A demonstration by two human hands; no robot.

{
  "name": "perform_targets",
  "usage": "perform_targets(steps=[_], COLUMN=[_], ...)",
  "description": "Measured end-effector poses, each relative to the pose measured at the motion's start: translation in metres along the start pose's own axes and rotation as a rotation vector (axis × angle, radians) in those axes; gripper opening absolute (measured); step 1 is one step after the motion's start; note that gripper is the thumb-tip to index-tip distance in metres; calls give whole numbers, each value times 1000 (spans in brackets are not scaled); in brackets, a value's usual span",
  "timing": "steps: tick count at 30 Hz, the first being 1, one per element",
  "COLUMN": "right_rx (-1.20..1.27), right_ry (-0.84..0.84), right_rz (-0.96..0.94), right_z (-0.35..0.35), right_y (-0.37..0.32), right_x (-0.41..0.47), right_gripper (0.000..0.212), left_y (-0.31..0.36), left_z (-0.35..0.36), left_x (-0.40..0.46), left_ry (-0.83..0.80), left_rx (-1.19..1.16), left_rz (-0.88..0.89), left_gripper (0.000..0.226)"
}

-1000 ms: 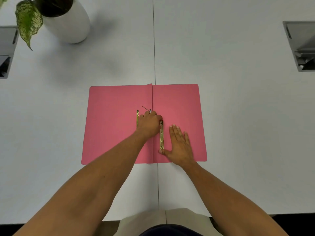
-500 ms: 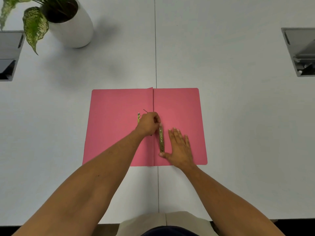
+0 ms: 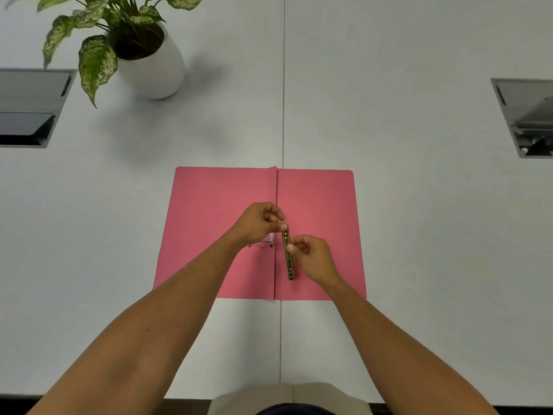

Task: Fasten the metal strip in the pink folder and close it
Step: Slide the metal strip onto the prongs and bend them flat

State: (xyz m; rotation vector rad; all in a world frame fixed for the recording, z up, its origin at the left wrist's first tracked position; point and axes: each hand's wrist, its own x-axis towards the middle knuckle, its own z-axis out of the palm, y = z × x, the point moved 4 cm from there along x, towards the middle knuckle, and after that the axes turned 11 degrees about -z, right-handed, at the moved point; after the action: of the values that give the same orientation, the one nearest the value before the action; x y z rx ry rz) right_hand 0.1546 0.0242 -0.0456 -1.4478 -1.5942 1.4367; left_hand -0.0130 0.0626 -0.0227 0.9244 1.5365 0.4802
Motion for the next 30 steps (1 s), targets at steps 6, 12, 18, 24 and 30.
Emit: perform_targets(steps=[6,12,18,24,30], right_rx=[188,254,286,284,273], right_ry=[-8,16,17,8,9], right_rz=[53,106,85,76,90], right_z=[4,7,16,21,23], right_y=[-9,-11,-21,-24,-20], right_x=[11,22,33,44,49], right_gripper=[6,6,8,6,7], left_y=[-6,-55,-75,-68,-67], left_z=[-22,-37,-21,-12,-5], left_x=[-11,-23,-23,-14,-12], left_ry=[108,181,97,96,81], left_rx=[-141,-146,-50,-51,-63], left_rz=[20,-68,3,52,40], left_gripper=[14,26,24,15,14])
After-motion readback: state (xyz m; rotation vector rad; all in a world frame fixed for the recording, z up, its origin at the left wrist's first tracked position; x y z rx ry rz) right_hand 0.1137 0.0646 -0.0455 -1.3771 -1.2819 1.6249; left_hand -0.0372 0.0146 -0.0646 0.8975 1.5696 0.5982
